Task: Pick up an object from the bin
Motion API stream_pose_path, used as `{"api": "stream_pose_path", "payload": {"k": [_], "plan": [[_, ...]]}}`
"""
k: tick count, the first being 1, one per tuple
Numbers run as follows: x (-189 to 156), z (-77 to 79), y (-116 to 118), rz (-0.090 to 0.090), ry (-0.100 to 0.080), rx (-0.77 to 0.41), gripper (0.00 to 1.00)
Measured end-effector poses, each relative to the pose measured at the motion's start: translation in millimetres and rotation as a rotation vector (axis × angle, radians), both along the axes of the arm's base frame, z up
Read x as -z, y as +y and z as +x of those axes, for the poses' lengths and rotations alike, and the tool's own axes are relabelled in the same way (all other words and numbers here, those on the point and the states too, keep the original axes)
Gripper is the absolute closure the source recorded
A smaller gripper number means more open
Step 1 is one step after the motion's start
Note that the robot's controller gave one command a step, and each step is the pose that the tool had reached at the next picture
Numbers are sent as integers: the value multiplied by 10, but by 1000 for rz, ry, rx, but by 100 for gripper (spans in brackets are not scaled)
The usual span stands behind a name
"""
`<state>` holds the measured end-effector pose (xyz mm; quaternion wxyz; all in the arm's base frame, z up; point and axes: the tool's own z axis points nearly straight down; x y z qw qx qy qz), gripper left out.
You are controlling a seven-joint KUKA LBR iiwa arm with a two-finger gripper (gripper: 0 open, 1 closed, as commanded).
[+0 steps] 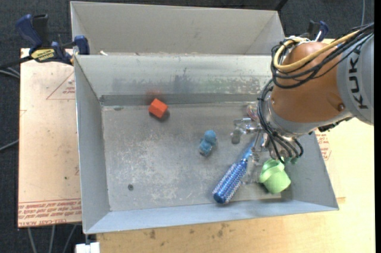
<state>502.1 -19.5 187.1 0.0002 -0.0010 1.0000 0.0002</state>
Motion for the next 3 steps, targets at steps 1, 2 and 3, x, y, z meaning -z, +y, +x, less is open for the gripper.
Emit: {"api": "stream_pose_path", "payload": {"k": [1,2,3], "plan": [[1138,-93,-24,0,6,-3,0],[1103,-78,-16,2,1,-5,100],[-608,32,32,0,-9,-12,100]]}}
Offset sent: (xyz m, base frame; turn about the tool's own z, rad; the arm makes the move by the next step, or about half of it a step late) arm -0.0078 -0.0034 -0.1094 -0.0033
